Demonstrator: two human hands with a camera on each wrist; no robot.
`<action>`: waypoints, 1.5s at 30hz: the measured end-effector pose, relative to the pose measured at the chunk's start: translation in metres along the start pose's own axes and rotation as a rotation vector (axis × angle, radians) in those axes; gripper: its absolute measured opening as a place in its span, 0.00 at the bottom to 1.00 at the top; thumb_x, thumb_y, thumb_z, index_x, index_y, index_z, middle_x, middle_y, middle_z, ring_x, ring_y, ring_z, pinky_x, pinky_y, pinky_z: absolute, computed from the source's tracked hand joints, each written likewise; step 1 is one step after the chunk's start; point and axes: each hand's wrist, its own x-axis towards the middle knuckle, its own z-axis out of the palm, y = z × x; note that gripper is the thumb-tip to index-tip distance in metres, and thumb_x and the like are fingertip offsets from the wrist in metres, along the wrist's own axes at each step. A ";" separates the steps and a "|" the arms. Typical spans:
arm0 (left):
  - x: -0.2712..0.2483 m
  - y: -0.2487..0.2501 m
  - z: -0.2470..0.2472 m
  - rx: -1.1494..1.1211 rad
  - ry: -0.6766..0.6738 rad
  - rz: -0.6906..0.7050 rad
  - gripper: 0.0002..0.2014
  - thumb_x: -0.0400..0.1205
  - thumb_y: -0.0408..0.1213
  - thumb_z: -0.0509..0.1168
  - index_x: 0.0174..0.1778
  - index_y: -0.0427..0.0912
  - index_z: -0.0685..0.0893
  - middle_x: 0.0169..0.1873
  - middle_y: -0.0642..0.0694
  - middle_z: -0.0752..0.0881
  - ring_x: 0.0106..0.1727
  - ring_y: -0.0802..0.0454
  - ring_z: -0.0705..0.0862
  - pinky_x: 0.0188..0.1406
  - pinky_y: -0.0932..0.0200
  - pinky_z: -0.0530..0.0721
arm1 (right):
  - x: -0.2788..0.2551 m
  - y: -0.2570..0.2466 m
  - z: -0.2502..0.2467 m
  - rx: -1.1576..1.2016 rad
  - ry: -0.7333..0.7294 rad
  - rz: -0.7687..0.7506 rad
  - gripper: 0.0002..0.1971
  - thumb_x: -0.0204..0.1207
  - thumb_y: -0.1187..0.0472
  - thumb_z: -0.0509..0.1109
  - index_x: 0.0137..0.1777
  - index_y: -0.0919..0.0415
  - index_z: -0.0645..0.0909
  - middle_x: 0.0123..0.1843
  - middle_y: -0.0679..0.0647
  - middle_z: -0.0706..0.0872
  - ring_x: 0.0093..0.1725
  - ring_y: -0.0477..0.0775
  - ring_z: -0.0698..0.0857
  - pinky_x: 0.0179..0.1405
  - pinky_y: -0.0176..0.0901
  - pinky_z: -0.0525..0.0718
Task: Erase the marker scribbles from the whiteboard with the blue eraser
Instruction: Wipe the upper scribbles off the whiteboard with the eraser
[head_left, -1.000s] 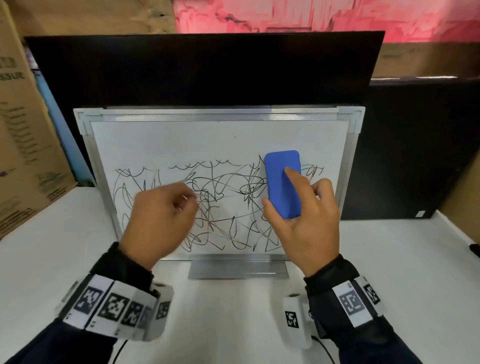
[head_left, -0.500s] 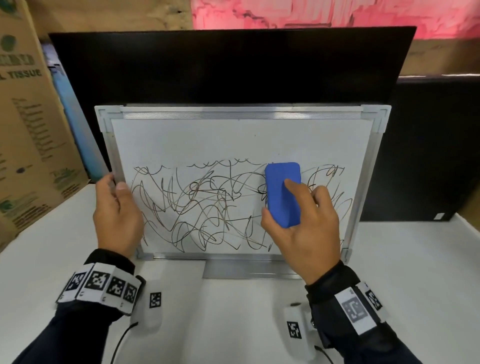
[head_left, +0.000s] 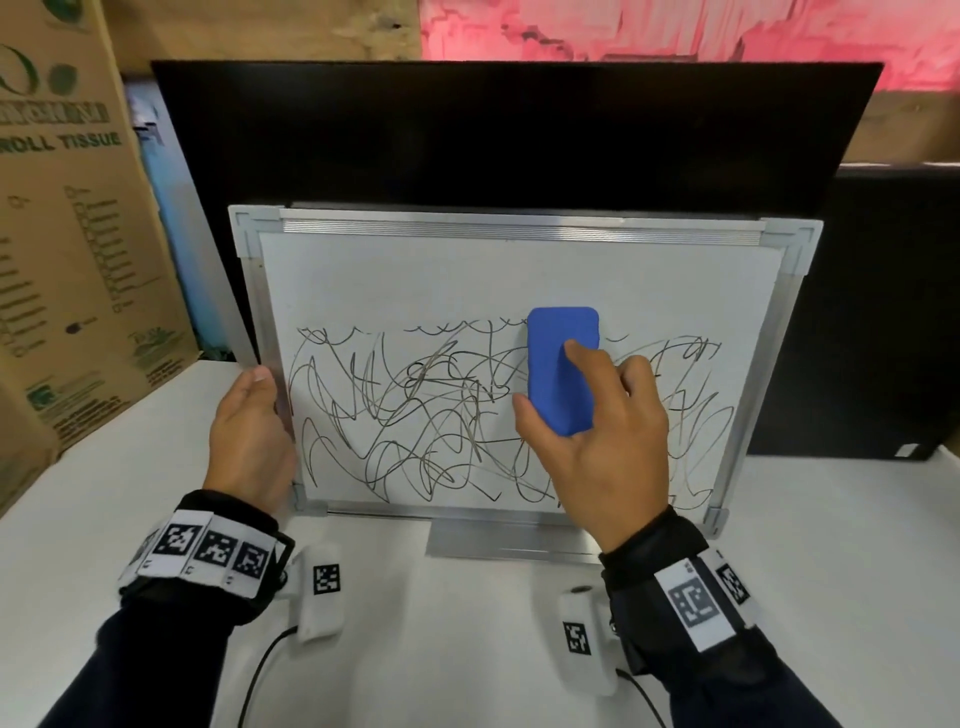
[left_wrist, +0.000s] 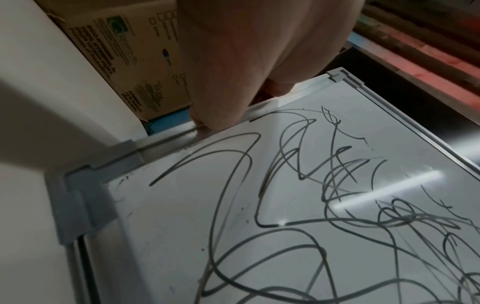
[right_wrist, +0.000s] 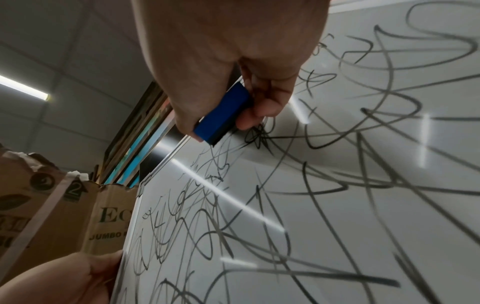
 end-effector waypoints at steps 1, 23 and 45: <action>0.002 0.000 0.000 0.003 -0.003 -0.005 0.20 0.92 0.39 0.56 0.75 0.30 0.76 0.58 0.40 0.87 0.40 0.67 0.84 0.61 0.55 0.85 | 0.003 -0.003 0.003 0.007 0.013 0.001 0.29 0.70 0.46 0.81 0.68 0.56 0.81 0.48 0.54 0.71 0.39 0.49 0.72 0.37 0.20 0.69; 0.017 -0.009 -0.011 -0.003 -0.059 -0.122 0.14 0.93 0.37 0.52 0.64 0.38 0.81 0.59 0.41 0.88 0.62 0.48 0.87 0.64 0.54 0.84 | -0.001 -0.031 0.033 0.033 -0.060 -0.072 0.27 0.68 0.46 0.82 0.64 0.54 0.80 0.46 0.52 0.70 0.36 0.46 0.67 0.31 0.31 0.71; 0.013 -0.005 -0.013 -0.135 -0.111 -0.138 0.14 0.93 0.34 0.51 0.53 0.41 0.83 0.48 0.46 0.91 0.52 0.53 0.89 0.59 0.59 0.86 | -0.007 -0.058 0.063 0.059 -0.137 -0.156 0.26 0.69 0.45 0.81 0.63 0.54 0.81 0.46 0.52 0.69 0.34 0.48 0.70 0.27 0.40 0.79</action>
